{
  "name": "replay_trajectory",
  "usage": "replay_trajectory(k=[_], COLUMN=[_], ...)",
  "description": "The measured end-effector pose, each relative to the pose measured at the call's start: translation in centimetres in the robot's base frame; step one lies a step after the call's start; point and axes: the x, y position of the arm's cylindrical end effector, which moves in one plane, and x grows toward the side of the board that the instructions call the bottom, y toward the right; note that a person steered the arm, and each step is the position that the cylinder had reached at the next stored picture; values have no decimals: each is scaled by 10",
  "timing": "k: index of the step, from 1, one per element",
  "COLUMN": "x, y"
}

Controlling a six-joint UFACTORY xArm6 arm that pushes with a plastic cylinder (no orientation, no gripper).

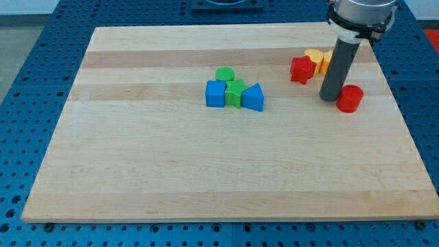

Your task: Slide the red star to the red circle

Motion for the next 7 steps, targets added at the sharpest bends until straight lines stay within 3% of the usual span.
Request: replay_trajectory(k=[2, 7], x=[-3, -42], y=[-4, -87])
